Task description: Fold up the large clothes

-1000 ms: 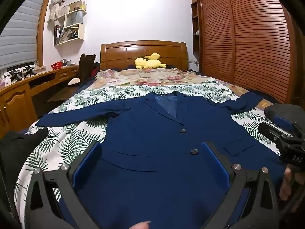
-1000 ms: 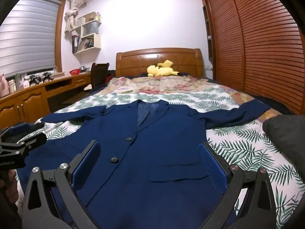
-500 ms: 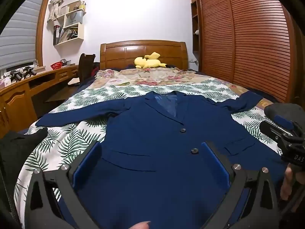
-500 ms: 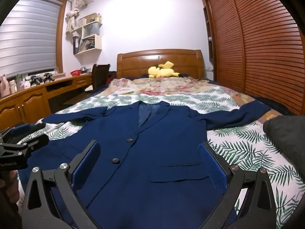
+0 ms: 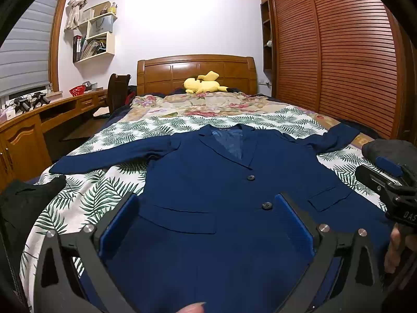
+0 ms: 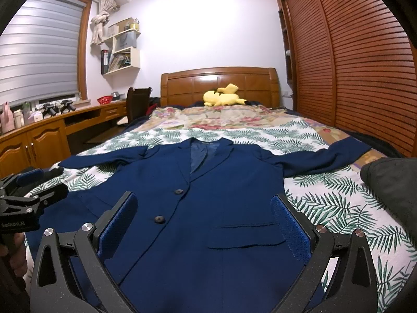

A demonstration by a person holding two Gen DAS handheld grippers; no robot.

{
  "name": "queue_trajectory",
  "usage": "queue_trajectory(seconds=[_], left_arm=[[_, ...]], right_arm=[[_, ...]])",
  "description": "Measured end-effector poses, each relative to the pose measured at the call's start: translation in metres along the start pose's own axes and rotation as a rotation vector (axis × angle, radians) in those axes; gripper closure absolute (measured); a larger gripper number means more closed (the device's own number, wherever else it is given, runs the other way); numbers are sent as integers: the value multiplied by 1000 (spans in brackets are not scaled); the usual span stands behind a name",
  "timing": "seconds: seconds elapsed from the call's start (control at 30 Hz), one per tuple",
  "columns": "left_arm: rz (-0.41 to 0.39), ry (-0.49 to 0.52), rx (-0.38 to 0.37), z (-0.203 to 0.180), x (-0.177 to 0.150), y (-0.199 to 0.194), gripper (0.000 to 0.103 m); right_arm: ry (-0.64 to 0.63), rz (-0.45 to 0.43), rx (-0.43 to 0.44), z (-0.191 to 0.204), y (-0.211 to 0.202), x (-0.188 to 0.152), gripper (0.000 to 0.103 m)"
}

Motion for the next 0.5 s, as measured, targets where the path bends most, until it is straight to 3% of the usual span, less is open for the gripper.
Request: queue_trajectory(seconds=[0.5], left_arm=[[-6, -2, 5, 1, 0, -5, 0]], right_arm=[[1, -1, -1, 0, 0, 0, 0]])
Point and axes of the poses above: each gripper's, at about its wrist camera, not at the fingertips, and y roughly the way its jaws point, z to its left, x to its top, the point moved 2 cm from there along y, roughly the way its jaws point, and after that the axes turned 2 degrees about -x, right-handed, at the moved point
